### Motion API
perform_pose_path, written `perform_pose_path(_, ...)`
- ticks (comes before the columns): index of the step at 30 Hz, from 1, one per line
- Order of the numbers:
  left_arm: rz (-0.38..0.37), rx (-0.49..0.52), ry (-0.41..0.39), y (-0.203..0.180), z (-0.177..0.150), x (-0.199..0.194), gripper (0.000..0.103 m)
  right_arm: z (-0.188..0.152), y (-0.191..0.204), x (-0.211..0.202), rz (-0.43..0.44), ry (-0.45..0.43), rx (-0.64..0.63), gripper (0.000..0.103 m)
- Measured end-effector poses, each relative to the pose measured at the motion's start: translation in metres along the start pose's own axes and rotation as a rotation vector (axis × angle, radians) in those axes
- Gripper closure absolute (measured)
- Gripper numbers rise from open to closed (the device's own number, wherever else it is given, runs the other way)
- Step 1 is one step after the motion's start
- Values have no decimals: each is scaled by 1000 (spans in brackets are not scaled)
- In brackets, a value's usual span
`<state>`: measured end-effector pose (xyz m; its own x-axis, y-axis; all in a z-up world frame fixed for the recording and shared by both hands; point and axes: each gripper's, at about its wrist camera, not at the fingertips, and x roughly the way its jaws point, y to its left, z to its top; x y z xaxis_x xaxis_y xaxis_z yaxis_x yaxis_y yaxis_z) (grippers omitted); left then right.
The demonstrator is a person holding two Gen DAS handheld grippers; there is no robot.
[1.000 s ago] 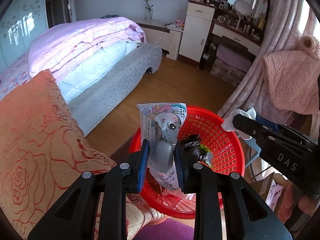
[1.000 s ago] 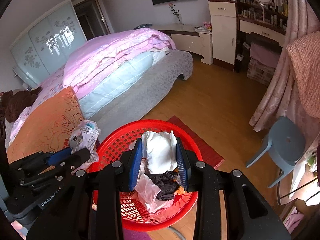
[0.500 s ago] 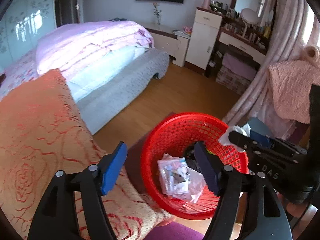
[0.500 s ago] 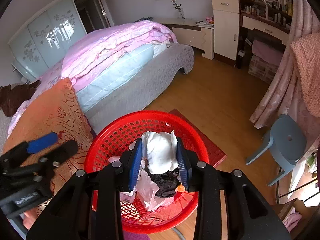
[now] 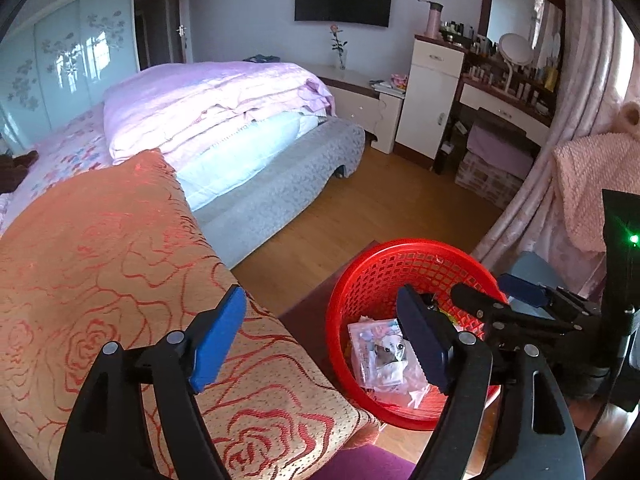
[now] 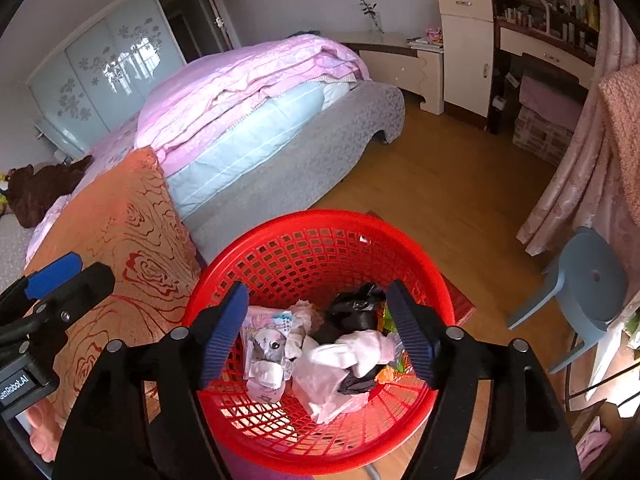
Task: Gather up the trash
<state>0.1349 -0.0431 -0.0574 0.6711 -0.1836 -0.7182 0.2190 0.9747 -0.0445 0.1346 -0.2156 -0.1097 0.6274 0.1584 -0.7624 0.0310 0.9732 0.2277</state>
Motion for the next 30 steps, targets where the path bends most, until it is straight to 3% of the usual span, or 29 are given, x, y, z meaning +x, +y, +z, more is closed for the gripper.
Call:
perform_pose_path(12,30,-8,-43,6,-6,-18,21,0,0,-16,-7,-43,19,7)
perform_pose_path(17,60,-6,-84,13,-15,-37,18,-3,19,-37,8,-81,-28,7)
perform_pose_path(23,123,7,-145,22,-25,-64,12,-16,47,-77,-63,-215,-133,7)
perform_pose_path(30,140,8,-187,26,-33,-86,10,-34,58,-110,-45,-285,-115,7)
